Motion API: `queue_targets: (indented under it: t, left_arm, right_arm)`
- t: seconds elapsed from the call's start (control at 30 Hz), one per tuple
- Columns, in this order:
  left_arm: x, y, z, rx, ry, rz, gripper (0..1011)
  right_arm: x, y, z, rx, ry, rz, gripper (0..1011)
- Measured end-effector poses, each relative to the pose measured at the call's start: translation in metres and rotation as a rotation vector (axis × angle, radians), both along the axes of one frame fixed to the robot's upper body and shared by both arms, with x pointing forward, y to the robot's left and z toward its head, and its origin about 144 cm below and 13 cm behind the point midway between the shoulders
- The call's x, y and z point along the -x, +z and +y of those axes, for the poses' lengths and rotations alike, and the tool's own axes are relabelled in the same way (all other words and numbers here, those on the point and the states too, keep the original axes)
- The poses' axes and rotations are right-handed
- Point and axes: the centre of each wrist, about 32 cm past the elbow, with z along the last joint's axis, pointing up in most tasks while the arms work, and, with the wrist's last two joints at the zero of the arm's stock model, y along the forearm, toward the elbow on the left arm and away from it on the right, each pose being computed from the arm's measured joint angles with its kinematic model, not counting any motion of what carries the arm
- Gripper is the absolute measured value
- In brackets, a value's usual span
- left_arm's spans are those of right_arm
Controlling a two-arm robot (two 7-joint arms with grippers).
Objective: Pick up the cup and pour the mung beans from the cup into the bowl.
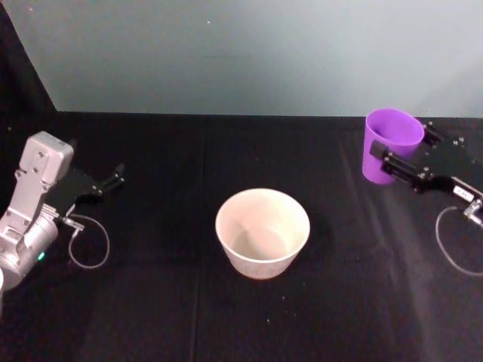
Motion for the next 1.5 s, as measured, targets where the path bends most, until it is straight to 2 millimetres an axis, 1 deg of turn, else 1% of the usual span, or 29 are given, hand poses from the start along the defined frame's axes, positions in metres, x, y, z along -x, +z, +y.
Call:
queue_targets:
  t: [0.2, 1.5]
  left_arm:
    - [0.0000, 0.0000, 0.0000, 0.000, 0.000, 0.000, 1000]
    - [0.0000, 0.0000, 0.0000, 0.000, 0.000, 0.000, 1000]
  right_arm:
    - [0.0017, 0.0041, -0.0009, 0.003, 0.004, -0.007, 726]
    - [0.0016, 0.0037, -0.0007, 0.002, 0.002, -0.009, 726]
